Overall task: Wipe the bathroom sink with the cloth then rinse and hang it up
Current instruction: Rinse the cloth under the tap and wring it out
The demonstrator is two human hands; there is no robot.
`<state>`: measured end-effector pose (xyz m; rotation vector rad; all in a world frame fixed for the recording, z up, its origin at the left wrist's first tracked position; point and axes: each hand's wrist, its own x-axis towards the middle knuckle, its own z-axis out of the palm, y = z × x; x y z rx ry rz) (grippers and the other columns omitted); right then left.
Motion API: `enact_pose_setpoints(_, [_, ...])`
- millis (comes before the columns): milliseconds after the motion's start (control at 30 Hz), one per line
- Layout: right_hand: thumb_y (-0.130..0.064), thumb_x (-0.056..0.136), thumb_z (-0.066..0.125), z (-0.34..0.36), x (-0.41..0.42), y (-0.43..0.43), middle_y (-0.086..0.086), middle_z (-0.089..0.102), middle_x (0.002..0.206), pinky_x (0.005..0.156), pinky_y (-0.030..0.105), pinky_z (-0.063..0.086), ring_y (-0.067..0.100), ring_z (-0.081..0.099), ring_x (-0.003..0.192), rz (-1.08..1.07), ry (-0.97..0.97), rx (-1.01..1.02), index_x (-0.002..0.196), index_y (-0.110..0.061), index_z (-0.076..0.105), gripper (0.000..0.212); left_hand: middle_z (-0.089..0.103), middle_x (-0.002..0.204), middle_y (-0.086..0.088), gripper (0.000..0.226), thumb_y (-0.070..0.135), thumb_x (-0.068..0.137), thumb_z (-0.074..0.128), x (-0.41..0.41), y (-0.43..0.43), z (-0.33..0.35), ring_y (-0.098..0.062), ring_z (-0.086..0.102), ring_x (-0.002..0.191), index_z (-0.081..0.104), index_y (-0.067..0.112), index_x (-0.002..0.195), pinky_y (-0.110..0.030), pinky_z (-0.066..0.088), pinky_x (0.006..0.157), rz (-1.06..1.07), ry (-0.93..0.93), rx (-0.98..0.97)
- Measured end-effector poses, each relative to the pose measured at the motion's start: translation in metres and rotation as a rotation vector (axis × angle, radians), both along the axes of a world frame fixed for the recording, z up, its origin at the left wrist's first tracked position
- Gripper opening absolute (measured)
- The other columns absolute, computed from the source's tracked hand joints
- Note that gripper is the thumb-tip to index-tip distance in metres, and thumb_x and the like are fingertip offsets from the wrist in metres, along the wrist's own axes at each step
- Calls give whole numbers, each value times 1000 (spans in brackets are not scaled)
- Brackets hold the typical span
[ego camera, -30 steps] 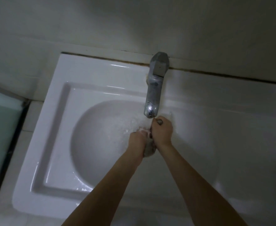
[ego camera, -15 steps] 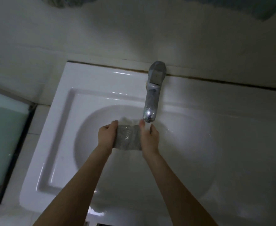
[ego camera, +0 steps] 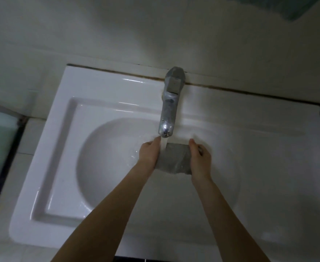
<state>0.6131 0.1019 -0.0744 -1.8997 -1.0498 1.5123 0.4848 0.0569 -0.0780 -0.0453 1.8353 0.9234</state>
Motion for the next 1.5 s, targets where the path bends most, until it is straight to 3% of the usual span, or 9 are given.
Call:
enact_pose_setpoints(167, [-32, 91, 59, 1, -50, -31, 3, 54, 63, 59, 26, 42, 18, 51, 60, 53, 86, -51, 66, -14, 52, 32, 67, 87, -9, 36, 42, 93, 51, -42, -39, -1, -25, 65, 83, 67, 14, 79, -32, 50, 79, -31, 155, 3])
enact_pose_setpoints(333, [-35, 89, 61, 16, -50, -42, 9, 60, 69, 63, 34, 51, 23, 60, 65, 1, 160, -106, 69, -13, 55, 31, 66, 98, -9, 38, 35, 100, 38, -55, -56, 22, -28, 61, 93, 64, 8, 99, -37, 48, 84, -436, 282, 47])
enact_pose_setpoints(467, [-38, 89, 63, 36, -25, -41, 8, 62, 69, 65, 34, 48, 23, 58, 66, 0, 124, -36, 70, -12, 58, 33, 53, 140, 1, 43, 35, 100, 39, -50, -49, 78, -18, 51, 126, 46, 20, 140, -27, 37, 105, -591, 660, 245])
enact_pose_setpoints(667, [-34, 91, 61, 65, 9, -43, 8, 49, 66, 60, 29, 36, 21, 48, 64, 2, 16, 43, 77, 1, 56, 38, 19, 158, 3, 57, 25, 100, 40, -43, 3, 146, -12, 14, 146, 21, 14, 152, -18, 3, 118, -848, 1318, 517])
enact_pose_setpoints(800, [-36, 91, 60, 71, 22, -43, 7, 54, 70, 65, 31, 39, 20, 50, 67, -35, -9, 31, 78, -2, 57, 36, 32, 156, -3, 55, 26, 98, 37, -40, 15, 134, -23, 24, 146, 28, 13, 150, -36, 17, 121, -1020, 1391, 486])
enact_pose_setpoints(1100, [-36, 92, 59, 94, 14, -51, 10, 54, 73, 64, 30, 38, 21, 51, 69, -1, 32, 86, 84, 7, 56, 44, 24, 158, 3, 59, 34, 96, 31, -35, -14, 112, -33, 20, 147, 21, 21, 152, -37, 8, 121, -1102, 1387, 364])
enact_pose_setpoints(1200, [-37, 92, 60, 109, 10, -55, 11, 56, 73, 65, 30, 40, 22, 54, 70, 24, 72, 105, 82, 6, 57, 44, 25, 158, 4, 56, 35, 99, 31, -34, -15, 126, -27, 13, 149, 22, 20, 152, -33, 7, 122, -1039, 1288, 423])
enact_pose_setpoints(1333, [-38, 90, 61, 139, 3, -61, 17, 63, 76, 70, 36, 50, 32, 61, 74, 84, 155, 132, 73, -8, 60, 35, 40, 147, 4, 49, 34, 98, 43, -22, -53, 135, -13, 35, 137, 37, 20, 145, -25, 26, 113, -612, 890, 538])
enact_pose_setpoints(1500, [-39, 91, 60, 173, 0, -66, 10, 64, 73, 67, 34, 49, 24, 62, 71, 141, 228, 169, 67, -15, 59, 34, 59, 132, -8, 55, 61, 91, 40, 9, -92, 131, -29, 60, 117, 54, 26, 131, -45, 50, 92, -123, -531, 342])
